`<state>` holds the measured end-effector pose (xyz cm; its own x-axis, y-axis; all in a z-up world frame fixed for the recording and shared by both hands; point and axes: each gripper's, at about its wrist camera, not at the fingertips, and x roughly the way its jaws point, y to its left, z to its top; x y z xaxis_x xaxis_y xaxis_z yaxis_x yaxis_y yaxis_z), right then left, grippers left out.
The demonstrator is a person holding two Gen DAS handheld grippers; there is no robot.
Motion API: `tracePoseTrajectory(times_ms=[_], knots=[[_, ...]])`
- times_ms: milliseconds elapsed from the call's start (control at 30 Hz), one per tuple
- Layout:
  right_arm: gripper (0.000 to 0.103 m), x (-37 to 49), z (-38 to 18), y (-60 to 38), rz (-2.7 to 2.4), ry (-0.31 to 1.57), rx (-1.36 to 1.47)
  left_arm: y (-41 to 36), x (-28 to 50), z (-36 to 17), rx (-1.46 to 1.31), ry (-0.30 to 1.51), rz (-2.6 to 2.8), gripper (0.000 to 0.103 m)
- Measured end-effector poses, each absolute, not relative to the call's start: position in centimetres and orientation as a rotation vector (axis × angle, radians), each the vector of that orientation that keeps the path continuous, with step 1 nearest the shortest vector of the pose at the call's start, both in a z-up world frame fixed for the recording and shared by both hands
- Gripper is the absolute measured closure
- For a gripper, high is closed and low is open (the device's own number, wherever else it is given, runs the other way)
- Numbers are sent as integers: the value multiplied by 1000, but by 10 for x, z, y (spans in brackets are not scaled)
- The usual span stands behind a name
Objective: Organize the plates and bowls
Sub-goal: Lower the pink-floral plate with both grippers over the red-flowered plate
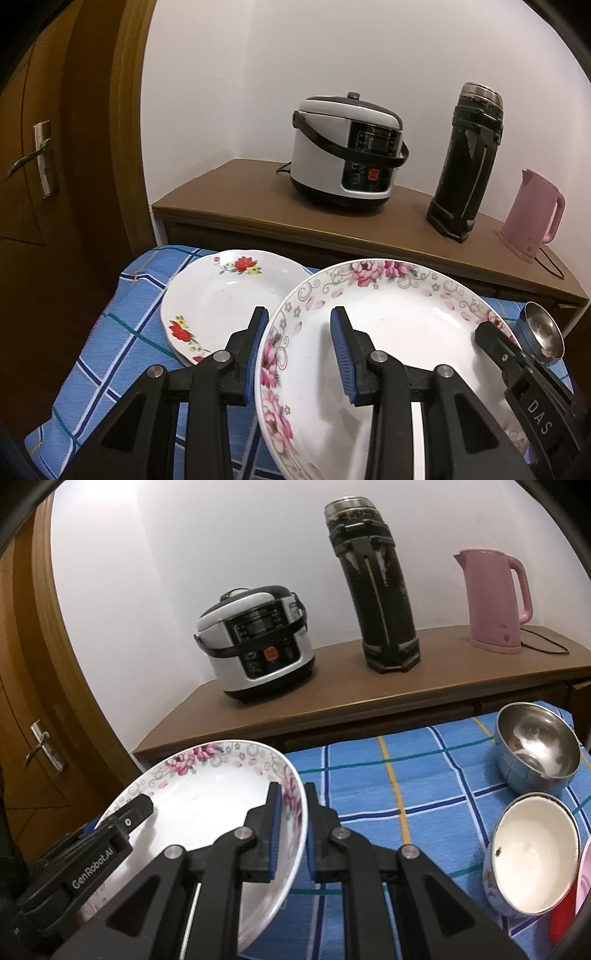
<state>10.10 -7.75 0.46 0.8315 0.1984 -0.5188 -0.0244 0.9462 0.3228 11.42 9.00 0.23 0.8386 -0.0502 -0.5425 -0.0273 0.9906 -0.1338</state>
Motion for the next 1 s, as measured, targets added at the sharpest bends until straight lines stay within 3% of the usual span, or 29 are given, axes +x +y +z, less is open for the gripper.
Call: tracePoseTrajectory(times_ms=[1000], knots=[[91,114,17,-6,247,575,273,164,107,6,-190,537,113,65]])
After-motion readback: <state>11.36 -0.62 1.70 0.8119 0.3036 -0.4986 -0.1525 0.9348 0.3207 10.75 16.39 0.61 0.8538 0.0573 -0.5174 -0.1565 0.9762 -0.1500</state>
